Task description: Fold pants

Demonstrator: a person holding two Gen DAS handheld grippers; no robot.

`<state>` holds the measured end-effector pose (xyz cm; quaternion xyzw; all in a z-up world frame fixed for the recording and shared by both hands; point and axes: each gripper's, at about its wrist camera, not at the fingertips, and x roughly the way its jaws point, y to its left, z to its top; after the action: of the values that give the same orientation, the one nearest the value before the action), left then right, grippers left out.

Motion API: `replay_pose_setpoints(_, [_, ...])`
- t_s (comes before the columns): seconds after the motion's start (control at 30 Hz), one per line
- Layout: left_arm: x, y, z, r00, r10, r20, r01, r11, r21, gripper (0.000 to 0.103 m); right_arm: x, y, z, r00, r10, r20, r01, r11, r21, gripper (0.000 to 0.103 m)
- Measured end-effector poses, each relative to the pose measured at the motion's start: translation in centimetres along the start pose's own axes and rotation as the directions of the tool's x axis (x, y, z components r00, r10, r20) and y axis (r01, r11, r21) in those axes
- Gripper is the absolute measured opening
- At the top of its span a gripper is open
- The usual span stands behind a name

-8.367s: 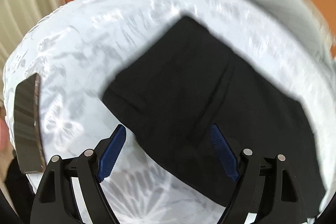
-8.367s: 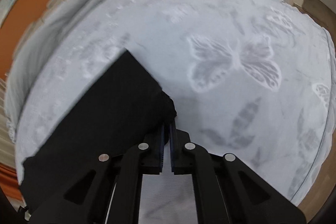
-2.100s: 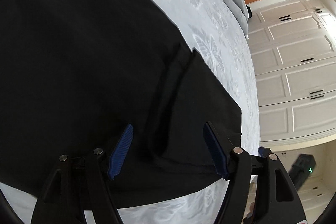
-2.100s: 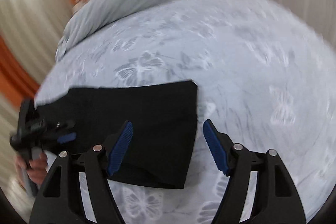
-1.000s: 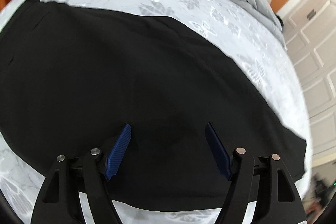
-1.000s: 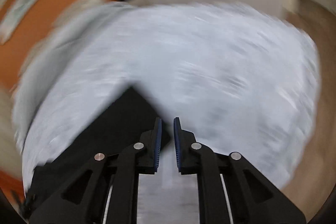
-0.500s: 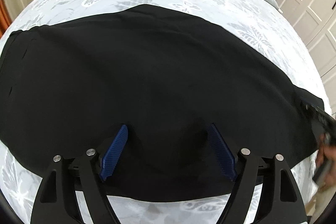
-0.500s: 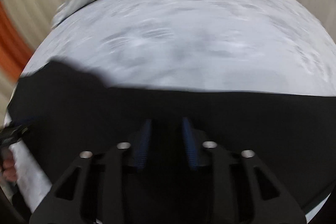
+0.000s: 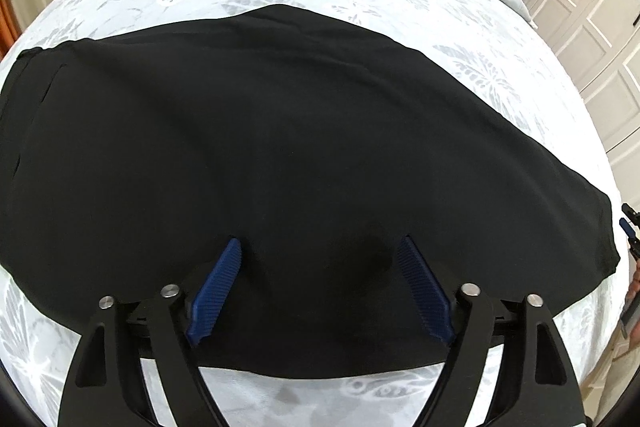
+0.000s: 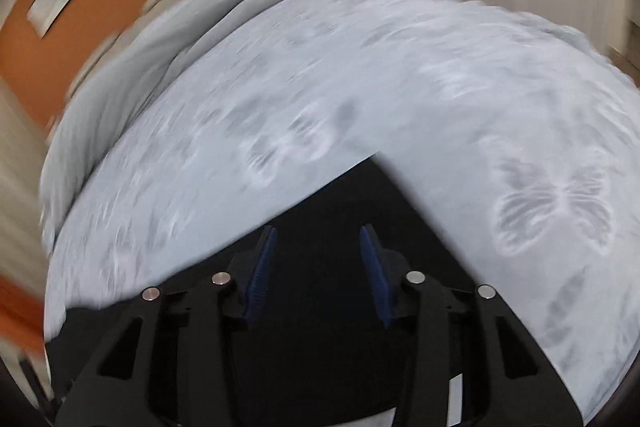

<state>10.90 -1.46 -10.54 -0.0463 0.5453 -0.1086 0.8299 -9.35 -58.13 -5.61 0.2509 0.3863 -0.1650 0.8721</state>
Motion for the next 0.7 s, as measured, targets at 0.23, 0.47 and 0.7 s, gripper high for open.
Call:
replay_pose_setpoints(0.23, [0.1, -0.2, -0.1, 0.999, 0.017, 0.031, -0.018, 0.999, 0.033, 0.086, 0.3, -3.9, 0.7, 0.948, -0.318, 0.003, 0.318, 0.948, -0.007, 0.042])
replay_pose_setpoints(0.47, [-1.4, 1.9, 1.0, 0.993, -0.103, 0.066, 0.111, 0.985, -0.132, 0.086, -2.8, -8.6, -3.4, 0.992, -0.050, -0.120, 0.074, 0.975, 0.211, 0.063])
replay_pose_setpoints(0.7, [-5.1, 2.4, 1.5, 0.976, -0.016, 0.215, 0.043, 0.992, -0.121, 0.086, -0.9, -8.3, -3.7, 0.990, 0.090, -0.113, -0.048, 0.941, 0.334, 0.034])
